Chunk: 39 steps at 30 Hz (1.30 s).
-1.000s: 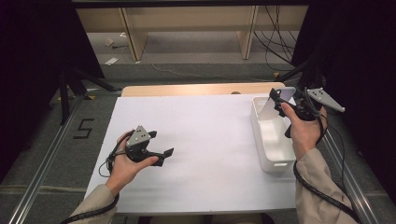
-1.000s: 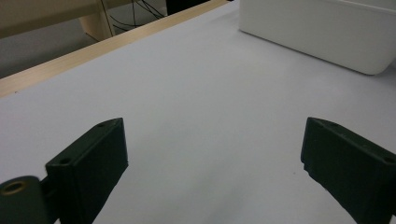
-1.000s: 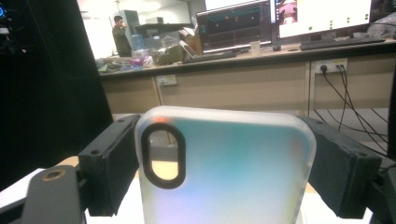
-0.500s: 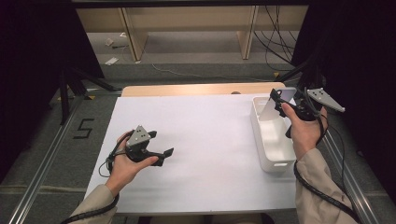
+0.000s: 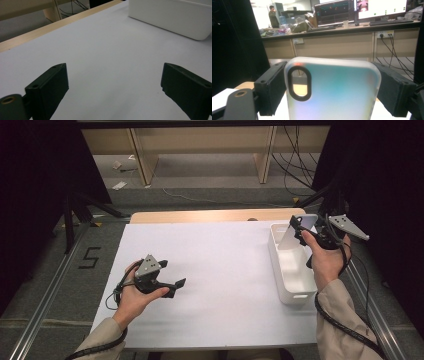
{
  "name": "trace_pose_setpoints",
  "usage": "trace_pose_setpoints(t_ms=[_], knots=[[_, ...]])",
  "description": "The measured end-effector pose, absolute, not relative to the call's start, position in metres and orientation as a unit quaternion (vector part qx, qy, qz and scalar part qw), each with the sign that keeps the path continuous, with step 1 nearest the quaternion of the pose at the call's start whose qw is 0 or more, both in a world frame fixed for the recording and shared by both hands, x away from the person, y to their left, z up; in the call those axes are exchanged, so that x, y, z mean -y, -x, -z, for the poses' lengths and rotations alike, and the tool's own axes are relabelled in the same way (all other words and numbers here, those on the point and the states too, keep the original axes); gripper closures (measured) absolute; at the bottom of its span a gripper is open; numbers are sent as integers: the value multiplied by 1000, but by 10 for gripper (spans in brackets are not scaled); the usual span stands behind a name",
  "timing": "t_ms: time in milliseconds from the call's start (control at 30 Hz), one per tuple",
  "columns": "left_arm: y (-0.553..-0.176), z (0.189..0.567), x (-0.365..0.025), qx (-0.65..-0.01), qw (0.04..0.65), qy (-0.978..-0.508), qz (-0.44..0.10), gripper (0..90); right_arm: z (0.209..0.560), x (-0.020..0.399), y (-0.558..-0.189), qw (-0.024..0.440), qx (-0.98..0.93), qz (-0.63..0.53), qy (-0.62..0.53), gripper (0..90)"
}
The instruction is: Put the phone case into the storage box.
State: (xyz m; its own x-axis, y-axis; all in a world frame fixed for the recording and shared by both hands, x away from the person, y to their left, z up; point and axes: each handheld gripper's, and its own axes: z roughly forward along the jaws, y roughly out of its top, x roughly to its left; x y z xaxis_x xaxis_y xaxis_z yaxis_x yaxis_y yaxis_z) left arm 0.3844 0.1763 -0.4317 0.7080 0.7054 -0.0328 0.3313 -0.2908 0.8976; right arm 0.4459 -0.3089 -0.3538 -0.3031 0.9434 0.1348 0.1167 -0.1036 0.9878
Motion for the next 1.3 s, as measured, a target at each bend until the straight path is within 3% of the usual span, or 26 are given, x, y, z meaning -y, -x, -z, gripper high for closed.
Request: trace_pose_setpoints(t_ms=[1300], knots=[[-384, 431, -177, -332, 494, -780, -192, 71, 356, 310, -453, 370, -580, -549, -474, 185]])
